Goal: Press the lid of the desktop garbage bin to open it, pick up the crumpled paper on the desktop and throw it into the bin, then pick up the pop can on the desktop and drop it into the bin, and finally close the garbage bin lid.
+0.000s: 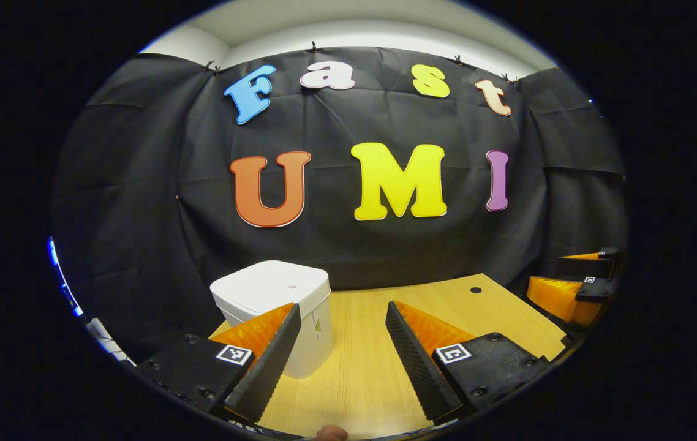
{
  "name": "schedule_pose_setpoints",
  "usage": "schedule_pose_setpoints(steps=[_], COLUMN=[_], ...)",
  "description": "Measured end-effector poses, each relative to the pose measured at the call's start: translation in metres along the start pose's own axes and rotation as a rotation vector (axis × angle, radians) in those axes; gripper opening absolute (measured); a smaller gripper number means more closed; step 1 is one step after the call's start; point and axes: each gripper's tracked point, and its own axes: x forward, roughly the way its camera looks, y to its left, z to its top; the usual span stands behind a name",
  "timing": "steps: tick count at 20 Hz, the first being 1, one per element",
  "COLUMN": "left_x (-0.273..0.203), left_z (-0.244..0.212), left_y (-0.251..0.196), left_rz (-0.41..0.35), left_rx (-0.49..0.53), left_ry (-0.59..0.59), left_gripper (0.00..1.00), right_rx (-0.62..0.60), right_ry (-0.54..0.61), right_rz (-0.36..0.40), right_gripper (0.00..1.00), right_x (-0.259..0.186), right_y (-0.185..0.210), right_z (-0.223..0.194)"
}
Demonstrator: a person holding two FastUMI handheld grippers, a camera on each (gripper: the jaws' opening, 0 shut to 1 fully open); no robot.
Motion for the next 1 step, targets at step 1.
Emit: schedule_pose_setpoints(steps=[1], left_x=[-0.0006], left_z=[-0.0017], left_y=[0.0029], left_rz=[0.006], left_rx=[-0.002], left_ry=[0.0], left_gripper=[0.93], right_rx=[-0.001], right_ry=[-0.004], right_rz=[-0.001], right_gripper=[0.96], right_x=[-0.0003], right_y=[-0.0001], right_z=[0.0])
